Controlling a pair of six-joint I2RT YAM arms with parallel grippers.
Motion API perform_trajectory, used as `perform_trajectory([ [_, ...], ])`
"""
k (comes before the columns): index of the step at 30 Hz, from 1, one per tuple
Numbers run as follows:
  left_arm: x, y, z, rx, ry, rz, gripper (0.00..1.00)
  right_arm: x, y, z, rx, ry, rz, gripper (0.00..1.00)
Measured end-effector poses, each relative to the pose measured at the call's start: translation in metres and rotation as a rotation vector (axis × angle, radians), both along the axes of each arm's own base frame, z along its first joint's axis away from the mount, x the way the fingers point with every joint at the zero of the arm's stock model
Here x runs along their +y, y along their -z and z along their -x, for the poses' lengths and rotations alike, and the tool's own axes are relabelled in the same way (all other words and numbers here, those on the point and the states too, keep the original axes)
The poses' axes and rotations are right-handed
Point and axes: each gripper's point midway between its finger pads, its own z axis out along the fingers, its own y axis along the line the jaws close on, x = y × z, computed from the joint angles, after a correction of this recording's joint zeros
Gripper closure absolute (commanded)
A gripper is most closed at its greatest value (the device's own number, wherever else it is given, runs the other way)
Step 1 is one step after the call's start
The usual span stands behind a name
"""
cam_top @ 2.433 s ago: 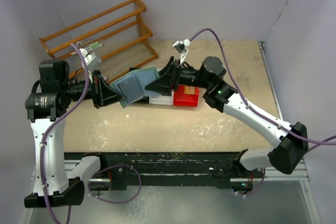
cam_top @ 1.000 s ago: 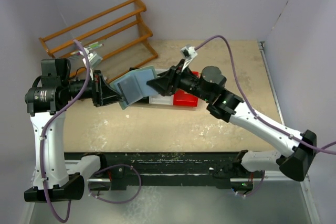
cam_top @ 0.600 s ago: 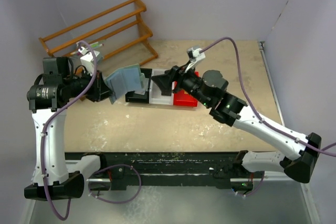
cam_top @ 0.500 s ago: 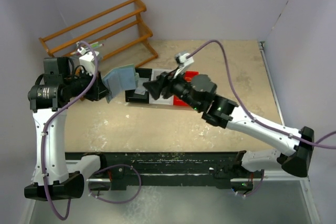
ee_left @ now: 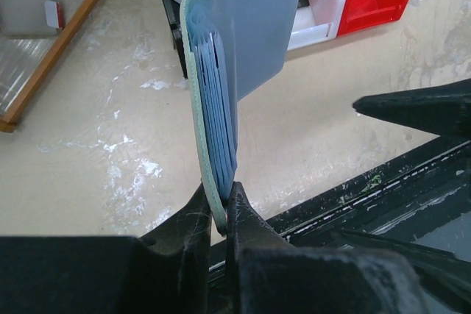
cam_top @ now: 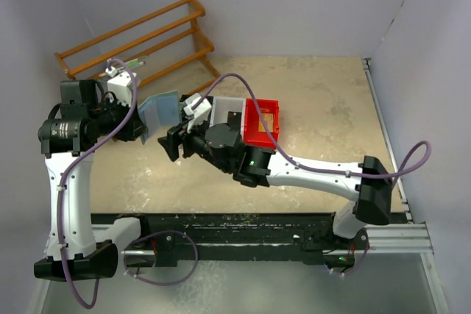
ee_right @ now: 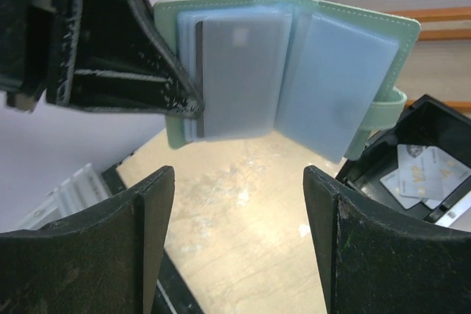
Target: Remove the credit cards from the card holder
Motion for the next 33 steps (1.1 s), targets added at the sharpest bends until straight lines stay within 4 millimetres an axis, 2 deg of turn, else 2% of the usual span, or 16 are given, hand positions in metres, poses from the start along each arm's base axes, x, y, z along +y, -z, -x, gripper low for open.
perform_trajectory([
  [4, -0.004, -0.007, 0.003, -0.002, 0.014, 0.021, 1.00, 0.011, 0.001, -0.008, -0.051, 0.057, 0.016, 0.29],
  [12, -0.017, -0.016, 0.006, 0.016, 0.051, 0.090, 1.00, 0.019, 0.007, -0.021, -0.113, 0.133, 0.062, 0.33],
  [27, -0.025, -0.020, 0.012, 0.036, 0.079, 0.131, 1.00, 0.011, 0.006, -0.033, -0.143, 0.215, 0.086, 0.37],
  [33, -0.028, -0.023, 0.015, 0.036, 0.093, 0.146, 1.00, -0.004, 0.010, -0.043, -0.140, 0.257, 0.103, 0.37],
])
